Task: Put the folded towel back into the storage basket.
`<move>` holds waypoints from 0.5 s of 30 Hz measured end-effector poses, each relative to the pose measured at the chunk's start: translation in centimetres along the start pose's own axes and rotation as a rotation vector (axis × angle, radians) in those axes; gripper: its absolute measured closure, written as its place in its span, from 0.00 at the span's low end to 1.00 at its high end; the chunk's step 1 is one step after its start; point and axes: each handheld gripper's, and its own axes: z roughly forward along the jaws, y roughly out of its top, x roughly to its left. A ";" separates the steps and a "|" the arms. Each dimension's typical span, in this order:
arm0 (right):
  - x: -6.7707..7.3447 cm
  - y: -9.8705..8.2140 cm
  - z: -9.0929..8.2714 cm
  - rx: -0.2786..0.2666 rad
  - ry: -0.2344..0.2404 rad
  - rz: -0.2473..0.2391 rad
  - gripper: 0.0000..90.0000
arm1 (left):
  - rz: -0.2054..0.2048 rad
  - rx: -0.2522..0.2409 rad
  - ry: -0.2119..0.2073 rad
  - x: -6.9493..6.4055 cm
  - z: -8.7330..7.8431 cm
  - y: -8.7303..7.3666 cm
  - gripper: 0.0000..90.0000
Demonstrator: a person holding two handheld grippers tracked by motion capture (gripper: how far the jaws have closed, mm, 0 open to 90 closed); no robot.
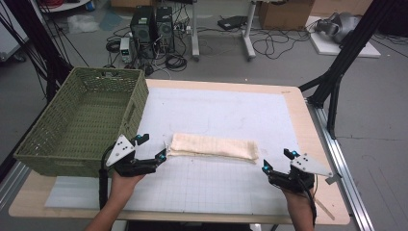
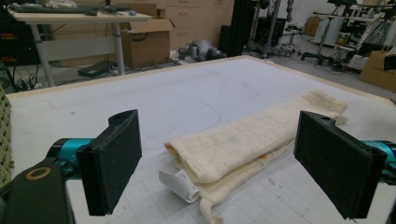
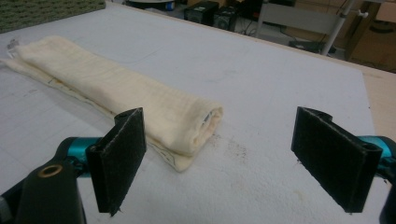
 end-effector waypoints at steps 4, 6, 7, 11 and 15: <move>-0.1 0.0 0.1 0.001 -0.004 0.011 0.18 | -0.004 0.005 -0.008 0.0 0.0 -0.1 0.18; -0.1 0.0 0.1 0.001 -0.005 0.006 0.18 | -0.006 0.001 -0.007 0.0 0.0 -0.1 0.18; -0.1 0.0 0.1 0.002 -0.004 0.008 0.18 | -0.006 0.001 -0.007 0.0 0.0 -0.1 0.18; -0.2 0.0 -0.1 -0.002 -0.007 0.014 0.18 | -0.008 0.003 -0.014 0.1 0.0 -0.1 0.18; -0.2 -0.1 0.0 0.002 -0.001 0.014 0.18 | -0.004 0.011 -0.019 0.0 0.1 -0.1 0.18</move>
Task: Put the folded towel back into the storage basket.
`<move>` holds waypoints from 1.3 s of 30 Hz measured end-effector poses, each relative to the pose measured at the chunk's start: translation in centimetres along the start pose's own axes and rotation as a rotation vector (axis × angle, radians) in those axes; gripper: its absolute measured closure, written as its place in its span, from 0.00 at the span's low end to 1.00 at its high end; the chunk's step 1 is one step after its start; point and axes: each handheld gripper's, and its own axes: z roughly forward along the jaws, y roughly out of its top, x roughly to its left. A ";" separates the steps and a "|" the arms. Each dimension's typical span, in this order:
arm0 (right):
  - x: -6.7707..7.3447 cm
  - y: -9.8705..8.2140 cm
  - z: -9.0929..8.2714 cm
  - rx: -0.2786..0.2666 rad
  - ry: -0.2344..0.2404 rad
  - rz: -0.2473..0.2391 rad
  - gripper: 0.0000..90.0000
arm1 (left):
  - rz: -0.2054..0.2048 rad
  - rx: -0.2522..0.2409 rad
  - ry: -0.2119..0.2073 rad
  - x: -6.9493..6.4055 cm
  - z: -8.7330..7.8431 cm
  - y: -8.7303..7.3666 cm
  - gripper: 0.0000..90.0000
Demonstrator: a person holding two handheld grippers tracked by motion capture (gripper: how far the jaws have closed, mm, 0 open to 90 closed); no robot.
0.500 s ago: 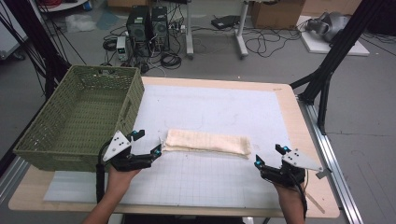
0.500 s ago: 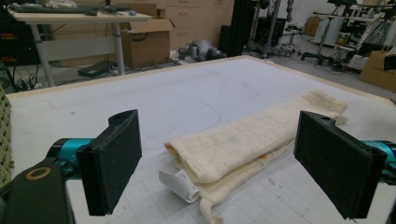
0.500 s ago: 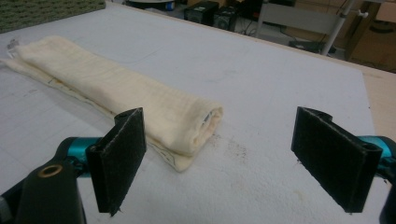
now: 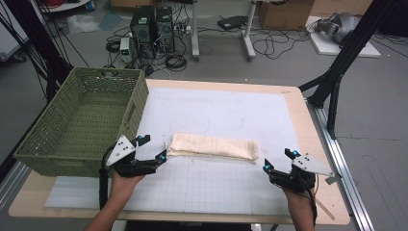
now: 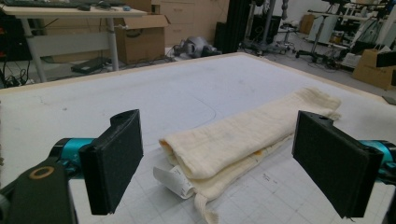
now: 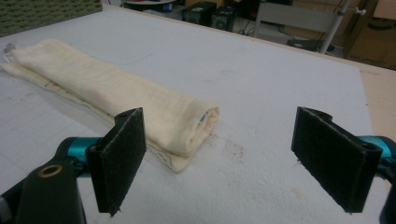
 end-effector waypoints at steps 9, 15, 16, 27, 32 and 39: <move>0.0 0.0 0.2 0.004 0.011 0.000 0.18 | 0.005 0.012 -0.010 0.0 0.1 0.0 0.18; 0.0 0.0 0.1 0.004 0.009 -0.002 0.18 | 0.007 0.007 -0.009 0.0 0.1 0.1 0.18; 0.0 0.0 0.1 0.005 0.008 -0.001 0.18 | 0.007 0.008 -0.010 -0.1 0.1 0.2 0.18; 0.0 0.0 0.0 0.001 0.013 -0.003 0.18 | 0.003 0.013 -0.029 -0.2 0.1 0.5 0.19; -0.1 0.0 0.0 0.001 0.014 -0.004 0.18 | -0.004 0.029 -0.056 -0.2 0.3 0.8 0.19; -0.1 0.0 -0.1 -0.001 0.010 0.006 0.18 | -0.010 0.049 -0.082 0.0 0.9 2.1 0.19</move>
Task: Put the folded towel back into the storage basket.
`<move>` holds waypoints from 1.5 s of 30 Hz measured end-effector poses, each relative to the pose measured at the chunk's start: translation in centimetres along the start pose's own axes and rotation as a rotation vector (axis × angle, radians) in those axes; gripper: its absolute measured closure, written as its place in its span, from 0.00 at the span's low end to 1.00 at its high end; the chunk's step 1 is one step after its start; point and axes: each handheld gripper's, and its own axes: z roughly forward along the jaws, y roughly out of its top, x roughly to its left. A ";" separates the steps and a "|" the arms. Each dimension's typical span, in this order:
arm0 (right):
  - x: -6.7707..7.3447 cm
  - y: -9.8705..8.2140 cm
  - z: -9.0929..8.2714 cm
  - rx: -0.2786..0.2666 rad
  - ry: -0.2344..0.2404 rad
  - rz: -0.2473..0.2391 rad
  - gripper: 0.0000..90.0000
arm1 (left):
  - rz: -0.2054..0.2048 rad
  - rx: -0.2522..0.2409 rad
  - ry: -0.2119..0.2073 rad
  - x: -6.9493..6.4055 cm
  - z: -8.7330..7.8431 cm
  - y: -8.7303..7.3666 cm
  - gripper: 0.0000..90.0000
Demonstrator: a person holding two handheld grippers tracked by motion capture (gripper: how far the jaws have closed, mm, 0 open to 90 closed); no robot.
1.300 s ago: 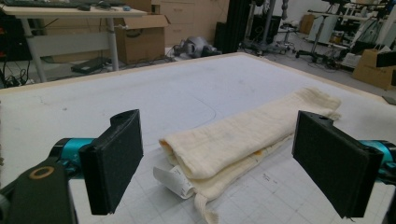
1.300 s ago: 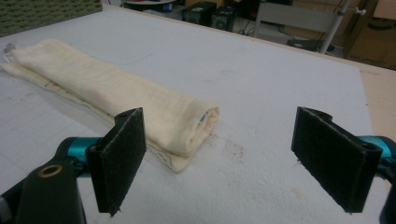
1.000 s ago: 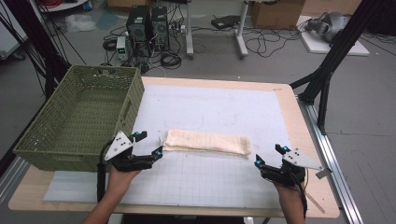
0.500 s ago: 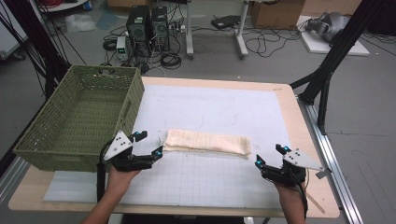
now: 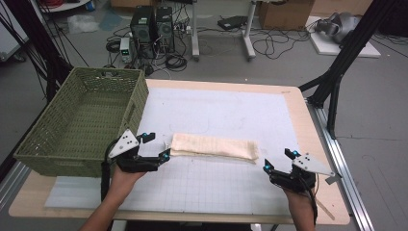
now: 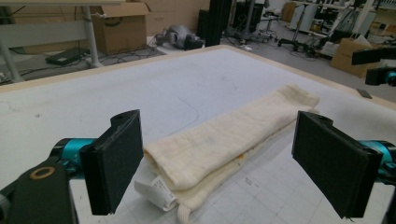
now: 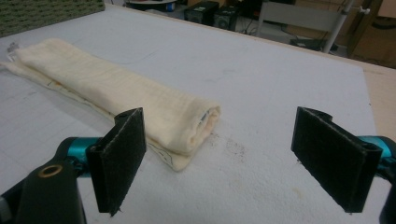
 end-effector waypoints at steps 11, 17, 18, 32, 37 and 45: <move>0.0 0.0 0.0 -0.001 -0.001 -0.006 0.18 | -0.021 0.067 -0.059 0.9 1.6 2.4 0.19; 0.0 0.0 0.0 0.001 -0.001 -0.003 0.18 | -0.033 0.106 -0.054 1.5 3.0 3.0 0.19; 0.0 0.0 -0.1 0.005 0.000 0.001 0.18 | -0.038 0.113 -0.051 1.6 3.2 3.1 0.19; -0.1 0.0 0.0 0.005 0.003 0.000 0.18 | -0.104 0.262 -0.003 3.2 7.1 2.2 0.22; -0.2 -0.1 0.0 0.007 0.004 0.001 0.18 | -0.104 0.311 0.027 3.6 8.0 1.5 0.24; -0.2 -0.1 0.0 0.008 0.007 0.002 0.18 | -0.108 0.362 0.040 3.7 8.9 0.4 0.25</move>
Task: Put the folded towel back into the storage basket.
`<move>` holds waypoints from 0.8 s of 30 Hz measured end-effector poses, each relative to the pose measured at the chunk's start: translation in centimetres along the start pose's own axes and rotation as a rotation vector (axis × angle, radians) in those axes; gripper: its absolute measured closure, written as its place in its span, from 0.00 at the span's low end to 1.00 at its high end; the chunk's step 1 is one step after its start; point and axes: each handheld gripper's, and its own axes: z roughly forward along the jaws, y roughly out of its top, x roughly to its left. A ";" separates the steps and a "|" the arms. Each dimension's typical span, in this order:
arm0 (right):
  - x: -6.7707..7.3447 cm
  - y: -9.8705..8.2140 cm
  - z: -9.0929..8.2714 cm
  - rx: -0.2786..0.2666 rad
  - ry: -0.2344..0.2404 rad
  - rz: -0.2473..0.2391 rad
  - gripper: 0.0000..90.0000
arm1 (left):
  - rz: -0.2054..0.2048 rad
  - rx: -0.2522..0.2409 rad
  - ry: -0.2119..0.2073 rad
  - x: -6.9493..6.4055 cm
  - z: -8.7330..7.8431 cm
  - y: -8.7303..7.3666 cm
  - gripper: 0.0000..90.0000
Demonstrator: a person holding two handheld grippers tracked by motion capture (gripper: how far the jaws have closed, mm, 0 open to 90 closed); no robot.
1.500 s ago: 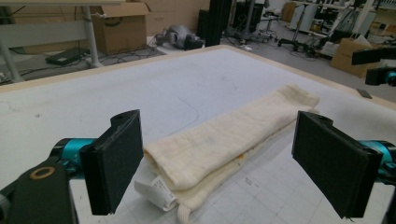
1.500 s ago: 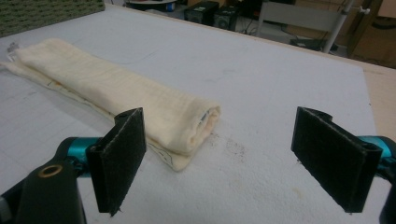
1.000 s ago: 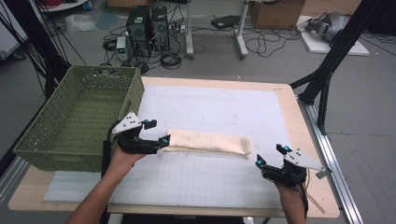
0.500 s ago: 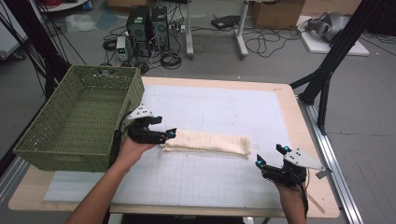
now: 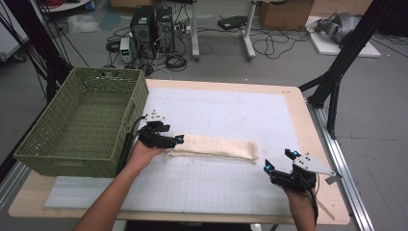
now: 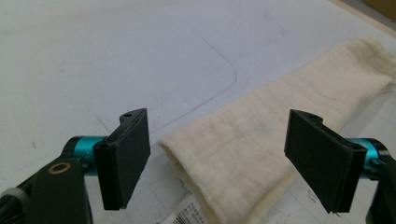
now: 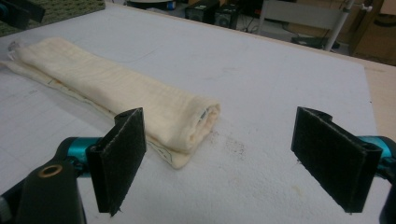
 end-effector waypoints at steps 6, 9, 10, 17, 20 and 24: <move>0.0 0.0 0.0 0.003 0.000 0.002 0.18 | 0.012 0.061 0.012 0.1 0.8 -0.6 0.28; 0.0 0.0 0.0 0.005 0.000 -0.001 0.18 | 0.042 0.119 0.030 0.0 1.3 -0.8 0.33; 0.0 -0.1 0.0 0.006 -0.001 0.000 0.18 | 0.042 0.119 0.030 0.0 1.3 -0.8 0.34; -0.1 -0.1 0.0 0.007 0.000 0.001 0.18 | 0.106 0.199 0.058 -0.3 1.9 -1.2 0.43; 0.0 -0.1 0.0 0.007 0.001 0.000 0.18 | 0.099 0.204 0.056 -0.4 1.9 -1.2 0.47; 0.0 -0.1 0.0 0.008 -0.001 0.001 0.19 | 0.087 0.203 0.048 -0.5 1.8 -1.2 0.58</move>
